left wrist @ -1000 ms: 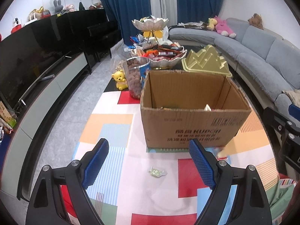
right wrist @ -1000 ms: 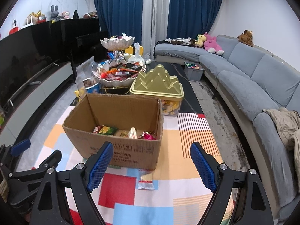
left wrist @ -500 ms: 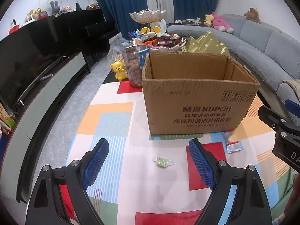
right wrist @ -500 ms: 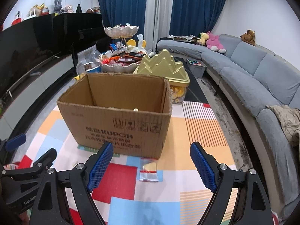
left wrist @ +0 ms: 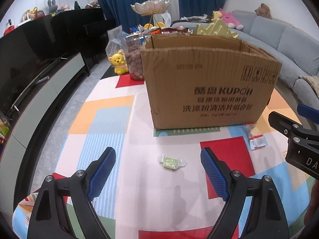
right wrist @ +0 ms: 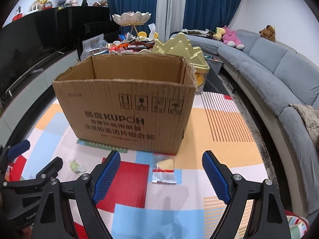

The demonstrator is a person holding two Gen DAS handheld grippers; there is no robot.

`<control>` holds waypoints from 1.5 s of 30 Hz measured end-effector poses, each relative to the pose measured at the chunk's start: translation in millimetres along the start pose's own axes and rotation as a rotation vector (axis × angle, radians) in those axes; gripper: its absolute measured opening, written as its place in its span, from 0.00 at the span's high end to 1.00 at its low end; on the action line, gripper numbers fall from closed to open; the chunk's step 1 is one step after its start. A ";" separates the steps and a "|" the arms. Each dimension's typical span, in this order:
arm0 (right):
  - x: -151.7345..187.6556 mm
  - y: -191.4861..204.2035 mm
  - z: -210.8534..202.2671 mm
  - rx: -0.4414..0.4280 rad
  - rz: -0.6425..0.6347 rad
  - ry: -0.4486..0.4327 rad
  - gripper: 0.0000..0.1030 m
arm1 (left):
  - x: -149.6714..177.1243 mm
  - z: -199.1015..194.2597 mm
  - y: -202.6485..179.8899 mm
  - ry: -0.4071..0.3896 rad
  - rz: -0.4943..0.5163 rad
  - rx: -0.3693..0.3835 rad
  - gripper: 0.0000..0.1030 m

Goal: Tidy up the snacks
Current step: 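Close the left tool on the green candy while the right tool grasps the cake packet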

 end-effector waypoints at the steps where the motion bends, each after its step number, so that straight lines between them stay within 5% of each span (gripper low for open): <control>1: 2.3 0.5 3.0 -0.003 -0.001 0.002 0.18 | 1.8 1.8 -1.0 0.000 0.005 0.000 0.15; 34: 43.9 -20.0 82.6 -0.037 0.070 0.130 0.18 | 34.1 60.9 -32.7 0.106 0.037 0.070 0.29; 45: 37.2 -32.4 104.0 -0.052 0.083 0.153 0.35 | 33.4 55.2 -37.2 0.059 0.036 0.072 0.54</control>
Point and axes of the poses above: each gripper's, at about its wrist camera, not at the fingertips, and z roughly the way its jaws point, y to its left, x to its underside, the point moved 10 cm from there along z, roughly the way its jaws point, and after that the axes turned 13 degrees about -x, right-handed, at the moved point
